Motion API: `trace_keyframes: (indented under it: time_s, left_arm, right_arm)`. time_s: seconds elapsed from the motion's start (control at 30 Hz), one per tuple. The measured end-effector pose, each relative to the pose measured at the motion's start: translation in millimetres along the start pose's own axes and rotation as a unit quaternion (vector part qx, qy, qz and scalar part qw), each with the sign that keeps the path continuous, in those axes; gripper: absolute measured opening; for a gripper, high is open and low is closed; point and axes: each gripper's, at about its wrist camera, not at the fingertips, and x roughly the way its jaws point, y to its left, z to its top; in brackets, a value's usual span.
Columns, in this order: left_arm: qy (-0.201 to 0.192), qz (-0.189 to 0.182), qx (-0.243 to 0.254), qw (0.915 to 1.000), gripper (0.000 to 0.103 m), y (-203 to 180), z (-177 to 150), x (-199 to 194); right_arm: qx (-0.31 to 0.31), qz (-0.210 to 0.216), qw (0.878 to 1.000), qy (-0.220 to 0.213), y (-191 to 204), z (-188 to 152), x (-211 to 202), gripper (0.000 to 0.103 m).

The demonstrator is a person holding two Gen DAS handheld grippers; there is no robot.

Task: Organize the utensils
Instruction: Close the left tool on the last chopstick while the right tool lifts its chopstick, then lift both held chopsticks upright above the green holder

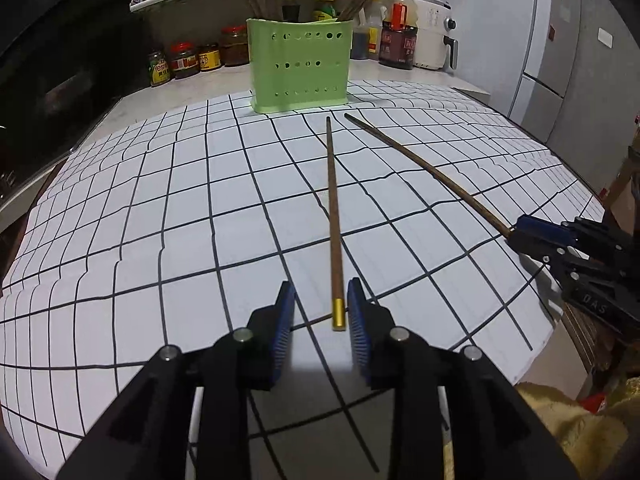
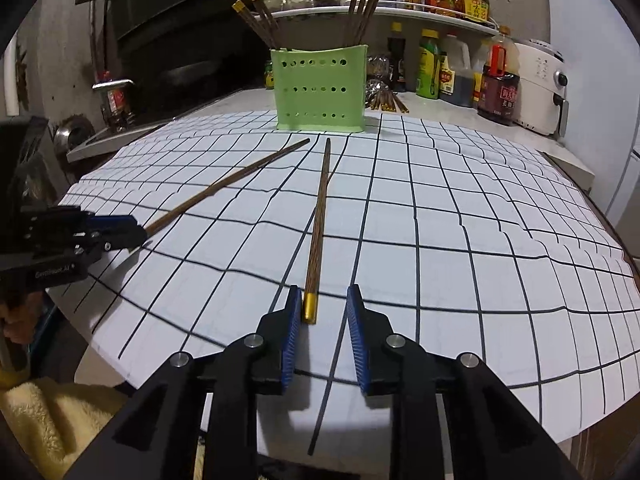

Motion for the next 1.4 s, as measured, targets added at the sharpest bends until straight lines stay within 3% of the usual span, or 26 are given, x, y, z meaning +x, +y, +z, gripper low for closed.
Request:
trace_keyframes:
  time_s: [0.4,0.47,0.6,0.77,1.0,1.27,1.4]
  left_arm:
    - [0.0,0.038,0.036,0.9987,0.026,-18,2,4]
    - [0.008,0.038,0.047,0.9981,0.017,-23,2,3]
    - [0.011,0.054,0.082,0.9951,0.007,-36,-1,1]
    - [0.001,0.008,0.031,0.9995,0.007,-16,1,-5]
    - [-0.118,0.008,-0.011,0.9929,0.007,12,25,-61]
    - [-0.247,0.01,-0.026,0.9687,0.007,30,67,-129]
    - [-0.279,0.011,-0.036,0.9594,0.007,37,84,-147]
  right_arm:
    - [-0.015,-0.006,1.0,-0.012,3,4,7,0.023]
    - [-0.017,-0.005,1.0,-0.012,4,4,6,0.022]
    - [-0.034,-0.004,0.999,-0.011,11,3,5,0.01]
    - [-0.003,0.017,1.0,-0.002,3,4,2,0.007]
    - [0.046,0.043,0.996,-0.056,-15,29,-37,0.007]
    - [0.047,0.039,0.986,-0.153,-17,93,-93,0.007]
    - [0.041,0.02,0.98,-0.193,-19,128,-111,0.007]
